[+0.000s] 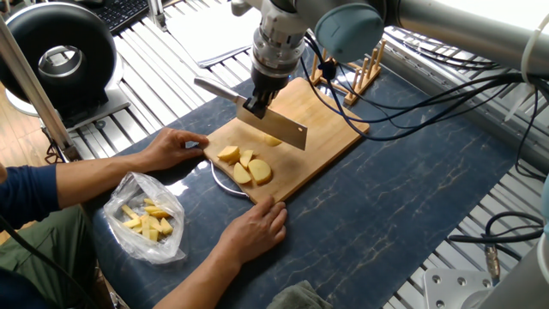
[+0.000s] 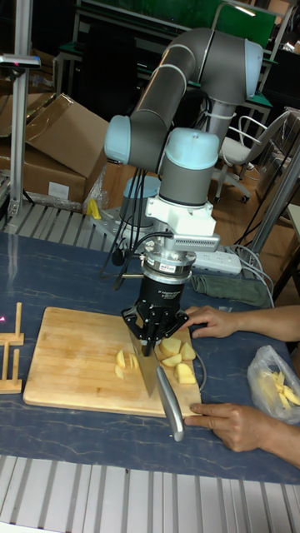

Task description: Chop the potatoes

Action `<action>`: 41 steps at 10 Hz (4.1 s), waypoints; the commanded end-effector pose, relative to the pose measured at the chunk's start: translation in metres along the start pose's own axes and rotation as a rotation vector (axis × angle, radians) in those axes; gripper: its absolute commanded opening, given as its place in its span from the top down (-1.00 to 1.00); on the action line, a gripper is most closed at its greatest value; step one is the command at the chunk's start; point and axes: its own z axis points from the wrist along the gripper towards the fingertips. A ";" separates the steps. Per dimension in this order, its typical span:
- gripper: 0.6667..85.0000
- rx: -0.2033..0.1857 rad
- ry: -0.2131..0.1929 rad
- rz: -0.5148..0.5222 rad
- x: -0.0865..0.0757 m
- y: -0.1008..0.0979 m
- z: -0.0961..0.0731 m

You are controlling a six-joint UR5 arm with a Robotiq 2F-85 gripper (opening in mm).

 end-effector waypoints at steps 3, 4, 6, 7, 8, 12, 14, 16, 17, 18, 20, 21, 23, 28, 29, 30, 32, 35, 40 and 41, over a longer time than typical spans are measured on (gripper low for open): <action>0.99 -0.009 -0.005 0.007 -0.001 0.000 0.000; 0.99 -0.009 -0.005 0.009 -0.001 0.000 0.001; 0.99 -0.008 -0.008 0.007 -0.001 0.000 0.003; 0.99 -0.008 -0.010 0.009 -0.001 0.000 0.003; 0.99 -0.008 -0.010 0.009 -0.001 0.000 0.003; 0.99 -0.016 -0.019 0.014 0.000 0.002 0.006; 0.99 -0.023 -0.032 0.010 0.002 -0.001 0.011; 0.99 -0.018 -0.048 0.007 0.002 -0.001 0.018; 0.99 -0.013 -0.058 0.006 0.002 -0.002 0.021; 0.99 -0.013 -0.063 -0.003 0.002 -0.004 0.021; 0.99 -0.019 -0.003 -0.034 0.010 -0.011 -0.010; 0.99 -0.030 0.030 -0.051 0.013 -0.016 -0.028; 0.99 -0.038 0.032 -0.017 0.002 -0.008 -0.031; 0.99 -0.019 0.006 -0.001 -0.005 -0.001 -0.012; 0.99 -0.018 0.003 -0.001 -0.004 -0.001 -0.009; 0.99 -0.017 0.002 0.001 -0.003 0.001 -0.006; 0.99 -0.012 -0.001 0.004 -0.001 0.002 -0.003; 0.99 -0.008 -0.008 0.002 -0.001 0.002 0.001; 0.99 -0.009 -0.009 0.006 0.000 0.002 0.003; 0.99 -0.009 -0.009 0.007 0.000 0.003 0.003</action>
